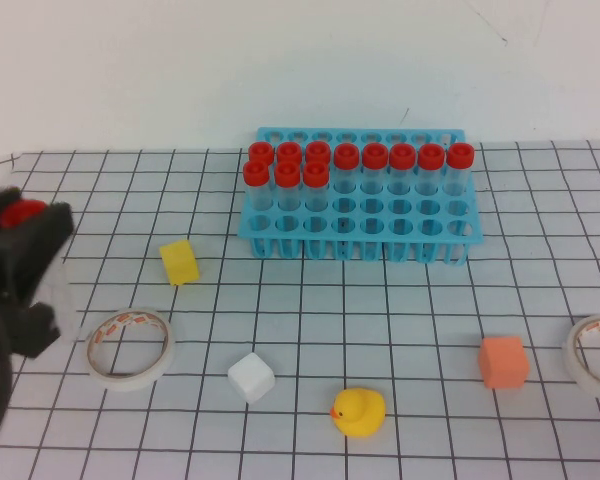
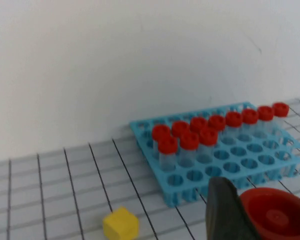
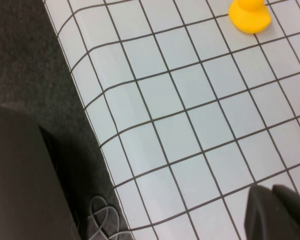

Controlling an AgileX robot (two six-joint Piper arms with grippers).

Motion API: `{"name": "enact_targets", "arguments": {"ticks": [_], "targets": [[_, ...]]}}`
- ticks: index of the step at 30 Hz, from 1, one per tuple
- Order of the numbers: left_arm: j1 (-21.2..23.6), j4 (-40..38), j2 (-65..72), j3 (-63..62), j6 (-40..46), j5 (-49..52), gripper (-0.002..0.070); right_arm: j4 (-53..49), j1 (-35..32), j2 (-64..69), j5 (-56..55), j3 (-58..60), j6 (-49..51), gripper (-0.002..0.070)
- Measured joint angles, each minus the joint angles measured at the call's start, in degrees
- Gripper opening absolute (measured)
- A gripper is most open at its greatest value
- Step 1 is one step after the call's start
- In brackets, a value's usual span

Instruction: Place the test tubes

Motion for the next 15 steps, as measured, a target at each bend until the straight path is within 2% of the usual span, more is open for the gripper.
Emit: {"name": "enact_targets", "arguments": {"ticks": [4,8,9,12,15], "targets": [[-0.3,23.0,6.5,-4.4,-32.1,4.2,0.0263,0.0,0.0,0.0,0.2,0.0,0.0,-0.0001],[-2.9,40.5,11.5,-6.9,-51.4,1.4,0.0263,0.0,0.0,0.0,0.3,0.0,0.0,-0.0001],[-5.2,47.2,13.3,-7.3,-58.4,-2.5,0.0263,0.0,0.0,0.0,0.3,0.0,0.0,-0.0001],[-9.1,55.8,15.3,-7.6,-67.5,-9.9,0.0263,0.0,0.0,0.0,0.3,0.0,0.0,-0.0001],[-13.0,59.1,16.8,-8.6,-71.7,-14.9,0.0263,0.0,0.0,0.0,0.3,0.0,0.0,-0.0001]]}}
